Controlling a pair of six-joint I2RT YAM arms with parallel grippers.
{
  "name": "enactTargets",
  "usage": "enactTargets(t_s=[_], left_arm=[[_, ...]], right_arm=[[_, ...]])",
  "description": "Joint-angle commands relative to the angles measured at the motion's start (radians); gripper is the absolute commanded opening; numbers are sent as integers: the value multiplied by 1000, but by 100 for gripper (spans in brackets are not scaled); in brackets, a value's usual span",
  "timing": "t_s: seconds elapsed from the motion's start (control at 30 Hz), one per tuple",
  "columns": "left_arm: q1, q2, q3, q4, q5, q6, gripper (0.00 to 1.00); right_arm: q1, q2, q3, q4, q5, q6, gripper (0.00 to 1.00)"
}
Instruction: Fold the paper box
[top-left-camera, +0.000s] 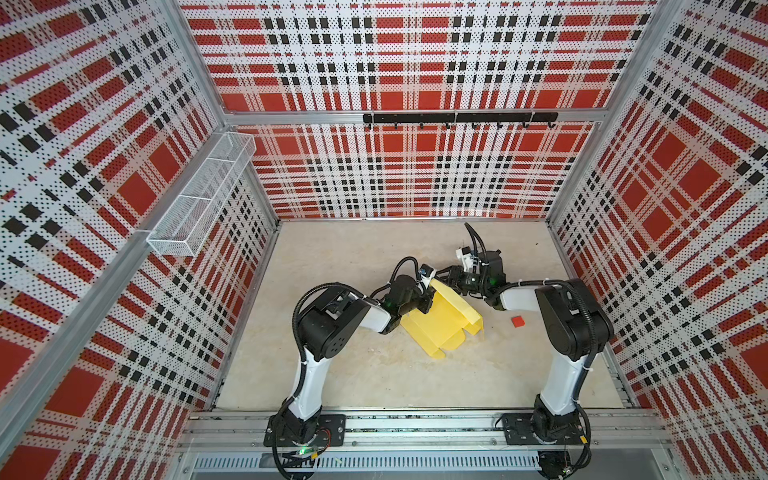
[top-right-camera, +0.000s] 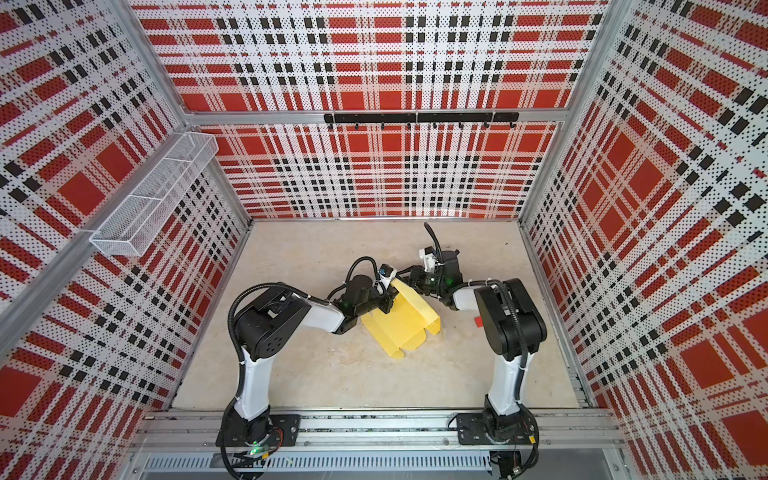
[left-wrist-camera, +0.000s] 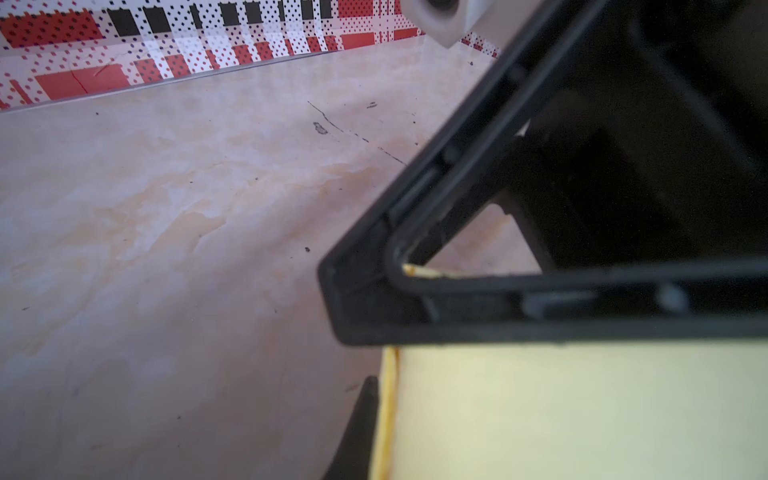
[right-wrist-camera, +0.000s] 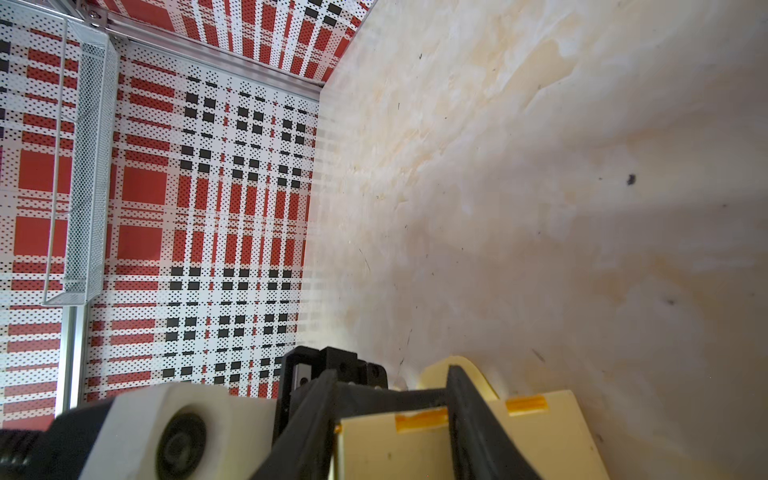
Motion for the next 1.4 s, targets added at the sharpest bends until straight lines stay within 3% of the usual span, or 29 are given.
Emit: enactTargets(t_s=[0.0, 0.37, 0.7, 0.87, 1.0, 1.2, 1.37], left_arm=[[-36, 11, 28, 3, 19, -8, 23], [-58, 16, 3, -5, -31, 32, 26], [-67, -2, 31, -88, -118, 68, 14], [-62, -2, 32, -90, -120, 72, 11], [-59, -42, 13, -93, -111, 91, 26], [-34, -106, -40, -90, -85, 107, 32], [-5, -136, -73, -57, 1, 116, 36]], right_arm=[[36, -1, -37, 18, -28, 32, 44], [35, -27, -65, -17, -13, -5, 43], [35, -2, -99, 105, -19, 74, 41], [33, -21, -92, 56, -7, 36, 40], [24, -26, -102, 74, -10, 46, 40], [9, -21, -127, 120, -8, 71, 40], [7, -22, -132, 97, 6, 46, 40]])
